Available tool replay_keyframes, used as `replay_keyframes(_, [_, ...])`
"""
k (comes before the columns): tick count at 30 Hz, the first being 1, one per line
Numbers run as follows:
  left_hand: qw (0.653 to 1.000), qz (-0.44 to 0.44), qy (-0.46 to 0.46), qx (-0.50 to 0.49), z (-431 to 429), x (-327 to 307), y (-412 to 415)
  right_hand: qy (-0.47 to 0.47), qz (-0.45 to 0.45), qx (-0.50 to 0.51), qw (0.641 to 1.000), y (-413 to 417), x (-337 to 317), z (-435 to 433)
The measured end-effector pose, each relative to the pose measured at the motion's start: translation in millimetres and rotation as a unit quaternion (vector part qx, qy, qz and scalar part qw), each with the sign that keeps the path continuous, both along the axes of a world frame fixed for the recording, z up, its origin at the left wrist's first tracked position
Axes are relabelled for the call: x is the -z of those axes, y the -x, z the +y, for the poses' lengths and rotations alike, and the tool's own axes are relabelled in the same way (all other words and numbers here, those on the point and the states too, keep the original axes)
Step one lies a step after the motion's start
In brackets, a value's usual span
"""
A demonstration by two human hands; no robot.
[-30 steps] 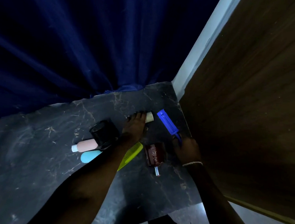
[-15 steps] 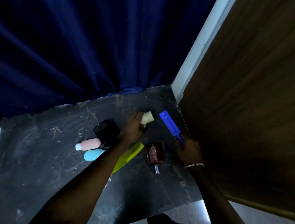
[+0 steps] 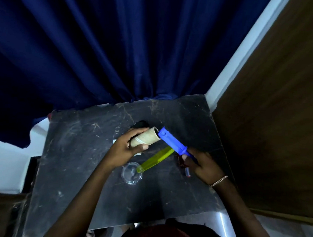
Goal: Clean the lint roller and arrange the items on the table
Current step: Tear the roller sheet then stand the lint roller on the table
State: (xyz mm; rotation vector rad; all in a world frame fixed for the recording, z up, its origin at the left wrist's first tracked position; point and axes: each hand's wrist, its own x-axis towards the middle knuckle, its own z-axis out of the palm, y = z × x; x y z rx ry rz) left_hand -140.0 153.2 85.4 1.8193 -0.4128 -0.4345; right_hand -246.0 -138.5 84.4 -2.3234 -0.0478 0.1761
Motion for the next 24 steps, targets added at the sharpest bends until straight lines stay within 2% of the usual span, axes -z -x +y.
replay_keyframes(3, [0.999, 0.035, 0.000, -0.007, 30, -13, 7, -0.003, -0.010, -0.059, 0.998, -3, -17, 15])
replay_keyframes(6, [0.998, 0.063, 0.015, -0.014, 57, -23, 13, 0.001, 0.033, -0.088, 0.996, -8, -35, 26])
replay_keyframes(10, [0.996, 0.083, 0.030, -0.018, 82, -31, 21, 0.086, 0.035, -0.161, 0.983, -20, -56, 39])
replay_keyframes(15, [0.996, 0.053, 0.049, -0.053, 97, -40, 29, 0.155, 0.017, -0.210, 0.965, -32, -73, 66])
replay_keyframes(24, [0.991, 0.024, 0.068, -0.112, 120, -47, 35, 0.180, 0.014, -0.228, 0.957, -31, -86, 106])
